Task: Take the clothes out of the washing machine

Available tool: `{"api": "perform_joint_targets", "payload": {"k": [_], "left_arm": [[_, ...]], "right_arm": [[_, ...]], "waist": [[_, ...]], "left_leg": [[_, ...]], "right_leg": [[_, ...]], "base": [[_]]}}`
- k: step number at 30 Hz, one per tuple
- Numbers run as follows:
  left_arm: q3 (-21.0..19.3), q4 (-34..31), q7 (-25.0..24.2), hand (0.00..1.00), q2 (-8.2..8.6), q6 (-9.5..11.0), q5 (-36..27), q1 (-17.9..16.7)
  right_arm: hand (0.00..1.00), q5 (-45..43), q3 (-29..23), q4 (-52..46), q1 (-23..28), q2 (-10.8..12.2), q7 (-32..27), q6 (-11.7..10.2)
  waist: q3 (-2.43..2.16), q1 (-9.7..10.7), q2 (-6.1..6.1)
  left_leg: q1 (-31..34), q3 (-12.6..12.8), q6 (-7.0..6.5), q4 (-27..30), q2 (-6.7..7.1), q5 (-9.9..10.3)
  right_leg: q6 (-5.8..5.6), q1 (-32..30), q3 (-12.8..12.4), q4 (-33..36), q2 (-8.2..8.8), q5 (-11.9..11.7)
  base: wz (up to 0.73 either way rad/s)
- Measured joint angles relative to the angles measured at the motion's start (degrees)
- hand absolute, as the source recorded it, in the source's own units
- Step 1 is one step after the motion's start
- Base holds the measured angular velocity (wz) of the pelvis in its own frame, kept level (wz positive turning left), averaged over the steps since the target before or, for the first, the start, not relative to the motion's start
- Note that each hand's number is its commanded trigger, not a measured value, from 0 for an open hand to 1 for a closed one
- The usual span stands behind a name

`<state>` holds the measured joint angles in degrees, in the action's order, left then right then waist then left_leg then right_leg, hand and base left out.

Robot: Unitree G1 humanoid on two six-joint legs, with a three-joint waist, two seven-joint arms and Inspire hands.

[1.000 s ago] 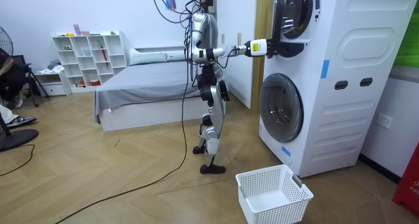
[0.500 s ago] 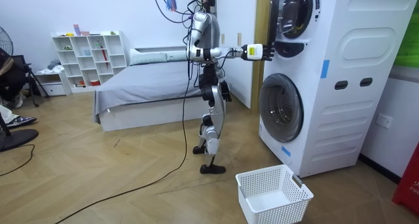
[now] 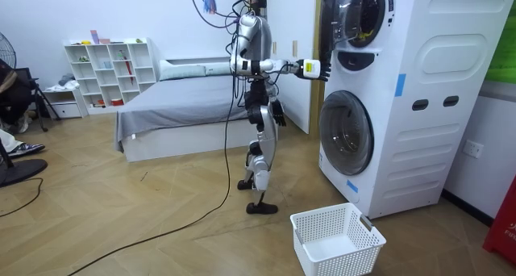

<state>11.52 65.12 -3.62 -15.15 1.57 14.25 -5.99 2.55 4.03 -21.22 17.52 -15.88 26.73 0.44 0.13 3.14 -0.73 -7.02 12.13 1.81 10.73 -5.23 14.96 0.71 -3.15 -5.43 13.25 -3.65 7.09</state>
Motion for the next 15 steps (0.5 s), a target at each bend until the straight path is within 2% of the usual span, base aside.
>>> {"api": "perform_joint_targets", "payload": {"k": [4, 6, 8, 11, 15], "left_arm": [[-0.03, -0.69, -0.82, 0.0, -0.09, 0.0, -0.02, 0.18], [-0.02, -0.9, -0.81, 0.0, -0.23, 0.01, -0.02, 0.16], [0.0, -0.92, -0.86, 0.0, -0.83, 0.02, 0.0, 0.07], [-0.03, -1.05, -0.85, 0.0, -1.26, 0.01, 0.42, 0.14], [-0.03, -1.15, -0.74, 0.0, -1.37, -0.1, 0.42, -0.08]], "right_arm": [[0.0, -0.88, 0.94, 0.0, -0.01, -0.39, 2.98, 1.67], [0.0, -0.92, 1.54, 0.0, -0.01, -0.49, 3.88, 2.24], [0.0, -1.4, 2.2, -0.01, -0.14, -0.48, 5.52, 2.86], [0.0, -3.14, 2.85, 0.0, -0.33, -0.69, 7.35, 3.46], [0.0, -3.94, 4.16, -0.01, -0.51, -1.92, 9.64, 3.5]], "waist": [[0.17, -1.91, -0.14], [0.23, -2.2, -0.34], [0.5, -2.7, -1.1], [0.23, -4.17, -2.17], [0.17, -5.21, -2.42]], "left_leg": [[0.07, -0.03, 0.0, 0.01, -0.08, 0.0], [0.31, -0.26, 0.0, 0.02, -0.09, 0.0], [0.56, -1.1, 0.0, 0.0, -0.08, 0.0], [1.05, -1.41, 0.01, 0.07, -0.09, 0.0], [1.51, -2.37, 0.0, 0.14, 0.02, 0.0]], "right_leg": [[0.03, -0.01, 0.14, -0.11, -0.07, 0.02], [0.03, -0.01, 0.53, -0.25, 0.02, 0.02], [0.05, 0.08, 1.13, -0.34, 0.13, 0.03], [0.13, 0.11, 1.88, -0.73, 0.35, -0.02], [0.11, 0.3, 3.56, -0.86, 0.79, -0.03]], "base": [[0.01], [0.1], [0.13], [0.12], [0.17]]}}
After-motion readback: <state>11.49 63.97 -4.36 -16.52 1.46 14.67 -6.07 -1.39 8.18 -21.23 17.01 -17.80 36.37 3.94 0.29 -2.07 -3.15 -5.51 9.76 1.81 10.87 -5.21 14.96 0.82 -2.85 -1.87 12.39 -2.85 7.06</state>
